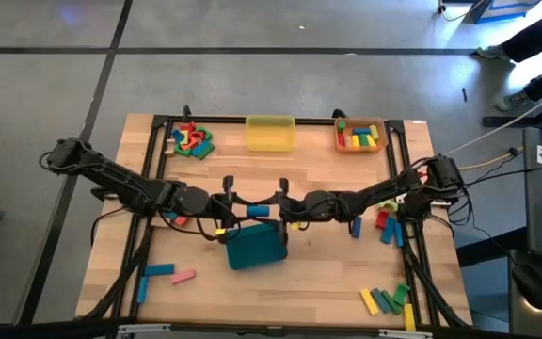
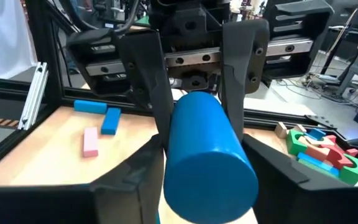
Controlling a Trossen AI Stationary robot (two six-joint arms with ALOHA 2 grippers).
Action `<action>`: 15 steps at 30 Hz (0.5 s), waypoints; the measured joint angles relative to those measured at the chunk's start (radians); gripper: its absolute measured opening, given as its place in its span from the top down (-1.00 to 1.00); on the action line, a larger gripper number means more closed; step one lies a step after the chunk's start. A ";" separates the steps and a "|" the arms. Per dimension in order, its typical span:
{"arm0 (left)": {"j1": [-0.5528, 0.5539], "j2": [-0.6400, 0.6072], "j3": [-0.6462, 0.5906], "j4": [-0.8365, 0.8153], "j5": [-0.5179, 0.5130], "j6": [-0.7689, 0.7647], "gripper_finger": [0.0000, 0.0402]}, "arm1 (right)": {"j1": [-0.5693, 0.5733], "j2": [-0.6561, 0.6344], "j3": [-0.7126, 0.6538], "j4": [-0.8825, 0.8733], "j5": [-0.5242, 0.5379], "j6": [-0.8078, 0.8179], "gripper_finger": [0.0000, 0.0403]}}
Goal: Sort blocks by size
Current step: Put the blue cylindrical block into the orange bin
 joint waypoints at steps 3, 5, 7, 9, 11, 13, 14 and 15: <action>0.000 0.000 0.000 -0.007 0.004 -0.001 0.39 | 0.001 0.000 0.000 -0.002 0.002 -0.003 0.14; -0.004 0.000 0.000 -0.006 0.005 0.000 0.39 | 0.001 0.000 0.000 0.000 0.003 -0.002 0.09; -0.006 0.000 0.000 -0.005 0.005 0.006 0.39 | 0.002 0.000 0.000 0.001 0.004 0.004 0.06; -0.006 0.000 0.000 -0.005 0.005 0.011 0.38 | 0.002 0.000 0.000 0.003 0.004 0.011 0.06; -0.006 0.000 0.000 -0.005 0.007 0.011 0.38 | 0.003 0.000 0.000 0.005 0.005 0.018 0.06; -0.006 0.000 0.000 -0.005 0.008 0.012 0.38 | 0.003 0.000 0.000 0.008 0.005 0.022 0.03; -0.006 0.000 0.001 -0.004 0.008 0.013 0.38 | 0.003 0.000 0.000 0.010 0.003 0.028 0.01; -0.006 0.000 0.001 -0.004 0.007 0.015 0.38 | 0.003 0.000 0.000 0.010 -0.001 0.039 -0.03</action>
